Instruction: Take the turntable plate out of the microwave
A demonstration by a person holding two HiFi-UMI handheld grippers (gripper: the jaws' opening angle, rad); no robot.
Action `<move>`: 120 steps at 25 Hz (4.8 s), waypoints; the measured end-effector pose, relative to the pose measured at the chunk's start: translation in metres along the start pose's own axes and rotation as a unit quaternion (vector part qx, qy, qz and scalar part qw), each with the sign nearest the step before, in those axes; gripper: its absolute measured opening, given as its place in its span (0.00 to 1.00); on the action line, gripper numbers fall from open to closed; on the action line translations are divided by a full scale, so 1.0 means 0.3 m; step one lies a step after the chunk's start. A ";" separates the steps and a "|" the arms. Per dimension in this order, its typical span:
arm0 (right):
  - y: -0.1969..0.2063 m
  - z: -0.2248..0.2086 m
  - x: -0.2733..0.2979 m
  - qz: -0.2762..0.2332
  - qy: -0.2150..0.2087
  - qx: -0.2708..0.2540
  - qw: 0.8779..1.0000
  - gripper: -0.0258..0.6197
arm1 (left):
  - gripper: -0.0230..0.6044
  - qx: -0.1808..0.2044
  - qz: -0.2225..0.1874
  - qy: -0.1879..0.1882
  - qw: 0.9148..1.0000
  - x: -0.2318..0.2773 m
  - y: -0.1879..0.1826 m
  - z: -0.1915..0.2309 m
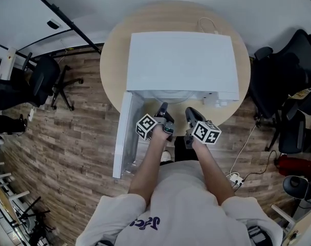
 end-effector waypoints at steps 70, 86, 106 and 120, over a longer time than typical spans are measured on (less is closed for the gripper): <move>0.145 0.112 -0.351 -0.116 -0.165 0.372 0.906 0.09 | 0.36 0.058 0.110 0.173 0.977 -0.427 0.198 -0.212; 0.005 0.333 -0.502 -0.134 -0.186 0.372 0.899 0.09 | 0.09 0.065 0.106 0.208 0.970 -0.545 0.186 -0.539; -0.068 0.453 -0.578 -0.129 -0.196 0.332 0.914 0.09 | 0.09 0.055 0.106 0.244 0.962 -0.606 0.179 -0.648; -0.057 0.423 -0.558 -0.121 -0.181 0.338 0.916 0.09 | 0.09 0.024 0.103 0.235 0.966 -0.586 0.184 -0.605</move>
Point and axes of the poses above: the fingertips, and each gripper's own axes: x forward along the fingers, z to its left, y out of its underside, the point moved 7 cm from there along -x, backward along the fingers, and after that the axes turned 6 degrees about x, right-handed, at the moved point
